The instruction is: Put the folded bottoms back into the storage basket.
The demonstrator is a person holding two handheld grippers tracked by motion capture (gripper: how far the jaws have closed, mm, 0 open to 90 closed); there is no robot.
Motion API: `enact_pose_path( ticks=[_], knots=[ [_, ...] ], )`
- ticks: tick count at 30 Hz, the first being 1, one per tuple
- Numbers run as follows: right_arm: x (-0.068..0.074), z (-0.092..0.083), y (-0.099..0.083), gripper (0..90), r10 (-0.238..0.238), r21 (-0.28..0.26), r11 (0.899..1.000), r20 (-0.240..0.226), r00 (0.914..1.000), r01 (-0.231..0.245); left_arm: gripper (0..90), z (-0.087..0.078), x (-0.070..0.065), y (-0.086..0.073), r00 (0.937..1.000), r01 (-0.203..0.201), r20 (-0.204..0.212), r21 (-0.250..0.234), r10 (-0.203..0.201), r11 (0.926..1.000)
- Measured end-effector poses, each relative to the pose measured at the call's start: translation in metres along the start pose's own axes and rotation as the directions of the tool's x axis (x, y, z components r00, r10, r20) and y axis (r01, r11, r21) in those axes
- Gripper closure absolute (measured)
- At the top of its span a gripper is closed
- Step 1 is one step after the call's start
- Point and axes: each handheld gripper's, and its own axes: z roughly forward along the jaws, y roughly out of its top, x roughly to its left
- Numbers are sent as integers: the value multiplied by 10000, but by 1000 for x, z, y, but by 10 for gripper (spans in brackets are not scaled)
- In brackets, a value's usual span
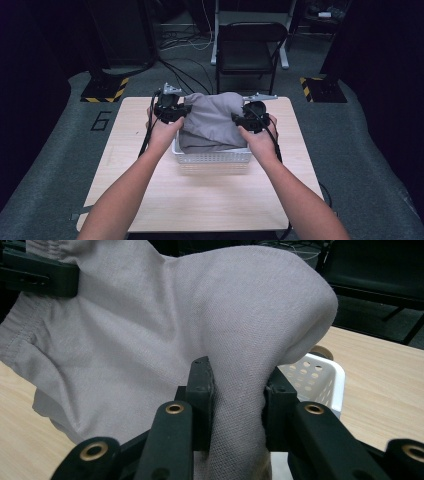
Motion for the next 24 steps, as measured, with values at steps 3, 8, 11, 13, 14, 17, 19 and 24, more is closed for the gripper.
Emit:
enact_pose_path(
  ticks=[3, 8, 11, 13, 14, 17, 19, 24],
  knots=[
    [-1, 8, 0, 710, -94, 109, 9999, -6, 10000, 94, 780, 6, 3, -1, 10000, -8, -58, 84, 9, 10000],
    [-5, 18, 1, 710, -28, 214, 9998, -32, 10000, 29, 780, 14, 9, -2, 9997, 234, -112, 128, -232, 9996],
    [-5, 22, 2, 709, -31, 213, 9998, 42, 10000, 30, 780, 18, 11, -2, 9993, 330, -177, 151, -327, 9993],
    [-5, 25, 2, 709, -18, 218, 9998, 73, 10000, 16, 780, 21, 14, -3, 9992, 370, -155, 155, -368, 9992],
    [-6, 26, 2, 709, -70, 200, 9998, 75, 9999, 68, 780, 22, 14, -3, 9991, 394, -171, 195, -390, 9990],
    [-6, 29, 2, 709, -64, 283, 9996, 110, 9999, 61, 780, 26, 17, -4, 9989, 438, -195, 246, -433, 9987],
    [-6, 31, 2, 710, -74, 298, 9995, 135, 9999, 70, 780, 28, 18, -5, 9989, 441, -183, 285, -436, 9986],
    [-6, 34, 1, 709, -72, 426, 9991, 184, 9998, 65, 780, 35, 19, -8, 9992, 335, -240, 460, -324, 9984]
  ],
)
